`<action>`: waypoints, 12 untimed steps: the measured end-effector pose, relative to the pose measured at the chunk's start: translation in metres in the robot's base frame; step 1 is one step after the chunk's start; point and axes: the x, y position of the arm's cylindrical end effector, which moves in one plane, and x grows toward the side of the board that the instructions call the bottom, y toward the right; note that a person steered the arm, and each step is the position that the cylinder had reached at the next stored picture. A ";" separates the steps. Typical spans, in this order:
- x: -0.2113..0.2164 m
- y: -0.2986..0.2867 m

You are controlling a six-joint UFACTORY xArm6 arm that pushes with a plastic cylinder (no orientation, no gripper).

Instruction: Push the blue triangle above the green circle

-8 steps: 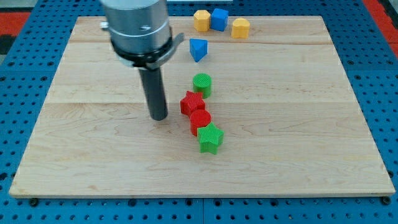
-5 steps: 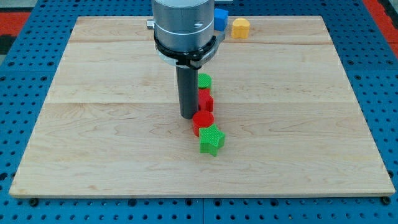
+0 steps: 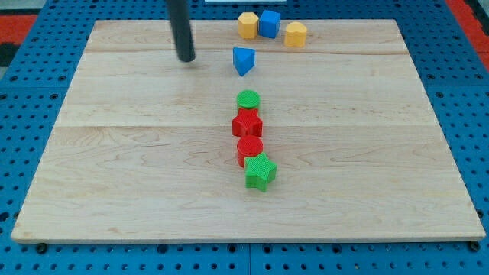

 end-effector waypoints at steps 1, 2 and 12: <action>-0.017 0.049; -0.014 0.064; 0.074 0.077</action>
